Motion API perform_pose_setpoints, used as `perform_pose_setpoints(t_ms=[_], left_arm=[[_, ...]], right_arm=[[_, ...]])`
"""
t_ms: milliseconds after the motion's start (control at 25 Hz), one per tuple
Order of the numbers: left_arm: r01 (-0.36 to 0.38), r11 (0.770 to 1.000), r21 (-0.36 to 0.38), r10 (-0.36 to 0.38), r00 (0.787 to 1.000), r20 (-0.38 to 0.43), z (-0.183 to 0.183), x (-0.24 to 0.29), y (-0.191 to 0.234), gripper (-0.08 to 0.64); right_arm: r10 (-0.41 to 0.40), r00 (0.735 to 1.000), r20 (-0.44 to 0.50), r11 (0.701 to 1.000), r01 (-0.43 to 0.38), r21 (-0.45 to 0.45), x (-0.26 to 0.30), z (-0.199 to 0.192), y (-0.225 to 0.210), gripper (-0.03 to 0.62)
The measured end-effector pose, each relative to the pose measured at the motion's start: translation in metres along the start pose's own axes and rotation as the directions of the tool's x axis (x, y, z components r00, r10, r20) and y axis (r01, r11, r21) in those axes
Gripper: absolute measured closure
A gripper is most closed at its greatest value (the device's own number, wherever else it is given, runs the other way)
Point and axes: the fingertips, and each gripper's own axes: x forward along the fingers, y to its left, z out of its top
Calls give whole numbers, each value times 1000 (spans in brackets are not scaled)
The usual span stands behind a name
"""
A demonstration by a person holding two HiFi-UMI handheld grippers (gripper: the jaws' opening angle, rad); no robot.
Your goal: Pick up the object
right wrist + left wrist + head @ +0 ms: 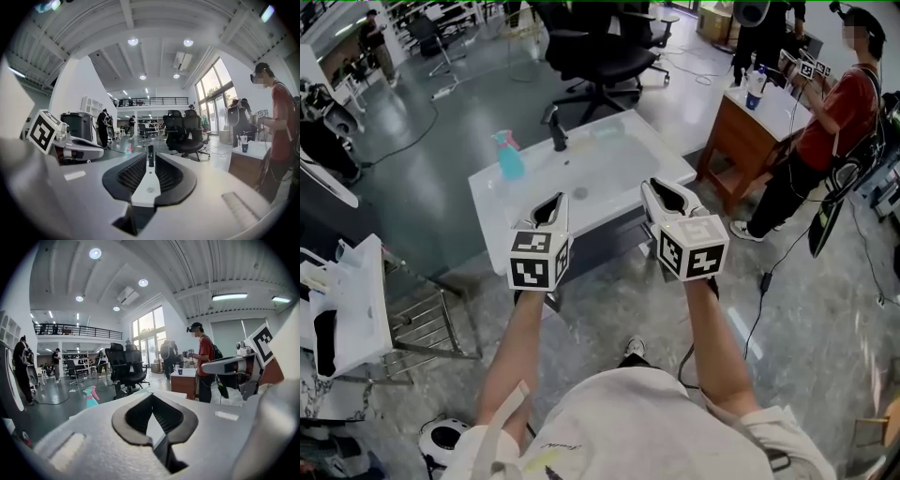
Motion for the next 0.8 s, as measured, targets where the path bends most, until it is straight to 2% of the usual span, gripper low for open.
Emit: perform_pose_setpoints(t_ms=[360,800], left_arm=[[-42,999,-9,42,999,-24,12,58,-3,561],[-121,992,-35,120,992,-47,14,97,0,561]], right_arm=[[53,999,-1,999,-53,-8,42,10,-53,510],[132,991,-8,991,-132,-12,79,12,-94,468]])
